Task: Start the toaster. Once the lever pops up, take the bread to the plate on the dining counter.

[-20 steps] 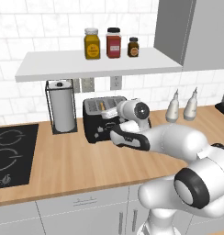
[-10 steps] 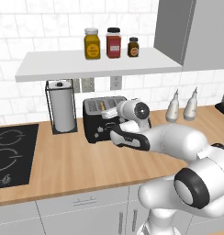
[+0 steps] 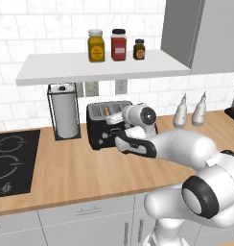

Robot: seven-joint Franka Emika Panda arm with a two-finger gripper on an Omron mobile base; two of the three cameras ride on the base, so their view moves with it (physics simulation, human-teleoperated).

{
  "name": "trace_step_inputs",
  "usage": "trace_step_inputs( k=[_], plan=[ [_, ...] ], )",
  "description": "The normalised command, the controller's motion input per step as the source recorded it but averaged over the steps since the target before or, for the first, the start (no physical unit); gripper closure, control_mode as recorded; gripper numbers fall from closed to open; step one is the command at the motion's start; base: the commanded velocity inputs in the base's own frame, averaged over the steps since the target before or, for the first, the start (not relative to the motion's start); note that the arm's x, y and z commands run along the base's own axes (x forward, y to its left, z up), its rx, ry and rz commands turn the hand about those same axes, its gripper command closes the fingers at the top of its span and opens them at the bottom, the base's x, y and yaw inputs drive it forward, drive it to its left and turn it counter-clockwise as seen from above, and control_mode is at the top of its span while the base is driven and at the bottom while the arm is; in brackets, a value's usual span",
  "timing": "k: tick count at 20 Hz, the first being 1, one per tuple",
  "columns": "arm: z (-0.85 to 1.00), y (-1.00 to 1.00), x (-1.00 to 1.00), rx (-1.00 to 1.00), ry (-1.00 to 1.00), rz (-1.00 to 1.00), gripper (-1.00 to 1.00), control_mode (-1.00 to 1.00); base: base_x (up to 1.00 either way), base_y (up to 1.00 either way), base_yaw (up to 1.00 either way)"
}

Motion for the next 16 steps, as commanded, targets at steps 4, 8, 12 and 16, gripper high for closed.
trace_step_inputs(
  k=[4,8,12,16],
  plan=[
    [0.00,0.00,0.00,0.00,0.00,0.00,-1.00,-1.00,0.00,0.00,0.00],
    [0.00,0.00,0.00,0.00,0.00,0.00,-1.00,-1.00,0.00,0.00,0.00],
    [0.00,0.00,0.00,0.00,0.00,0.00,-1.00,-1.00,0.00,0.00,0.00],
    [0.00,0.00,0.00,0.00,0.00,0.00,-1.00,-1.00,0.00,0.00,0.00]
  ],
)
